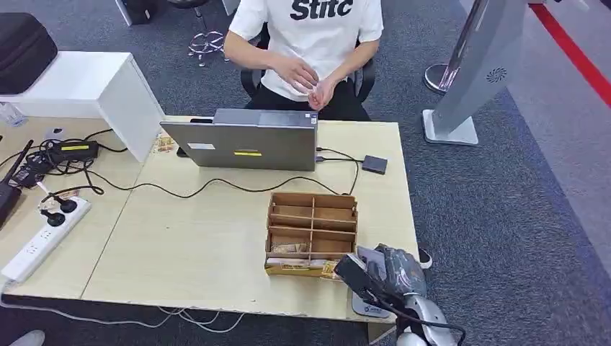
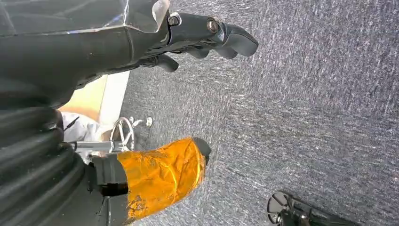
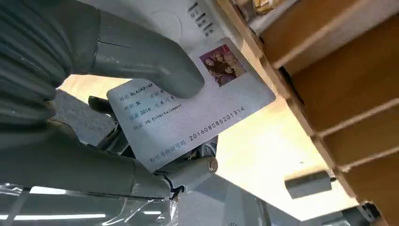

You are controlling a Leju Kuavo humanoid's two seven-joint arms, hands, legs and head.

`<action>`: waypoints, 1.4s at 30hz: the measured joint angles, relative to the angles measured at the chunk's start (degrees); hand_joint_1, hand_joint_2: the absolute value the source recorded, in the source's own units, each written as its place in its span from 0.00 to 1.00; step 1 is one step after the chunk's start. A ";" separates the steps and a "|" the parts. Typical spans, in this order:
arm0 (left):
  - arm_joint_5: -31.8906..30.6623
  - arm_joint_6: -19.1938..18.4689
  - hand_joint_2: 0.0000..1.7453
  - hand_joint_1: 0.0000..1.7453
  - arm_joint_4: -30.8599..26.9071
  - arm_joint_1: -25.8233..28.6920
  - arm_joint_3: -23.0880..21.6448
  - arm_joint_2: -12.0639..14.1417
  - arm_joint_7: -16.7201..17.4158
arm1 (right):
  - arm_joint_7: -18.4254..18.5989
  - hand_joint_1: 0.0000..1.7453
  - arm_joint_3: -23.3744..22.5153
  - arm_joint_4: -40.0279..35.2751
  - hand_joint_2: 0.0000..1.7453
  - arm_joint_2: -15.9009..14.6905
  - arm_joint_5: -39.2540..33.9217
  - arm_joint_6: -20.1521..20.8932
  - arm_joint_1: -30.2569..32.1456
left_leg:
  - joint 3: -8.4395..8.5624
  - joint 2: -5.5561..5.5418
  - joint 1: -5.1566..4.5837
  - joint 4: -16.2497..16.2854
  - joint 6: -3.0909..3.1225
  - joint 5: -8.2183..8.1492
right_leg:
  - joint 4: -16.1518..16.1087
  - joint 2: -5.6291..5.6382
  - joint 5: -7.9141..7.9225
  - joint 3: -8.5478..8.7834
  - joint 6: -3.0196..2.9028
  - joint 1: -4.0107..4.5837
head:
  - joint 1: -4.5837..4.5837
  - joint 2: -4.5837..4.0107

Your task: Pass the card to the sensor for recognition and then transmit it.

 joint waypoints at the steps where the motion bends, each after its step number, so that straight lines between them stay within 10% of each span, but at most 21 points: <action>1: -0.02 0.00 1.00 0.00 -0.02 0.00 0.13 -0.04 0.00 | -0.02 1.00 -0.02 -0.28 1.00 0.00 0.51 -0.20 0.06 | 0.00 0.00 0.00 0.00 0.00 0.00 | 0.00 0.00 0.00 0.00 0.00 0.00 | 0.00 0.00; 9: -0.24 0.20 1.00 0.00 -1.01 0.09 1.66 -1.36 0.02 | 0.22 1.00 -2.73 -12.36 1.00 1.20 7.62 -4.35 1.46 | -0.02 -0.01 0.00 0.00 0.00 0.00 | 0.00 -0.01 0.00 -0.01 0.00 0.00 | 0.00 0.00; 14: -1.88 -0.24 1.00 0.00 -1.38 0.04 2.03 -1.70 0.00 | -0.66 1.00 -3.32 -16.94 1.00 3.21 6.77 0.84 -2.33 | -0.02 0.06 0.01 -0.01 -0.02 0.01 | 0.02 0.05 0.03 0.00 -0.03 0.00 | 0.00 0.00; 25: -7.21 -2.03 1.00 0.00 -1.38 -0.91 1.90 -0.35 -0.20 | 1.79 1.00 -2.93 4.62 1.00 9.51 3.04 4.00 -23.96 | 0.01 0.09 0.02 -0.01 -0.06 0.31 | 0.11 0.10 0.24 -0.04 -0.10 0.01 | 0.00 0.00; 35: -8.00 -2.12 1.00 0.00 -1.38 -1.04 1.57 0.02 -0.20 | 2.19 1.00 -3.23 12.53 1.00 12.31 4.18 3.58 -30.47 | -0.17 -0.33 0.02 0.01 -0.06 0.30 | 0.09 -0.29 0.18 -0.09 -0.09 0.01 | 0.00 0.00; 37: -8.24 -2.16 1.00 0.00 -1.38 -1.03 1.57 0.02 -0.42 | 1.68 0.00 -3.23 13.75 1.00 12.77 4.85 3.50 -31.36 | -0.21 -0.35 0.02 0.01 -0.06 0.30 | 0.09 -0.31 0.15 -0.10 -0.09 0.01 | 0.00 0.00; 42: -8.11 -2.08 1.00 0.00 -1.36 -1.05 1.60 0.00 -0.48 | -3.09 0.00 -3.23 14.00 1.00 13.88 1.99 1.16 -30.58 | -0.22 -0.29 0.01 0.02 -0.05 0.21 | 0.04 -0.24 0.11 -0.17 -0.08 0.01 | 0.00 0.00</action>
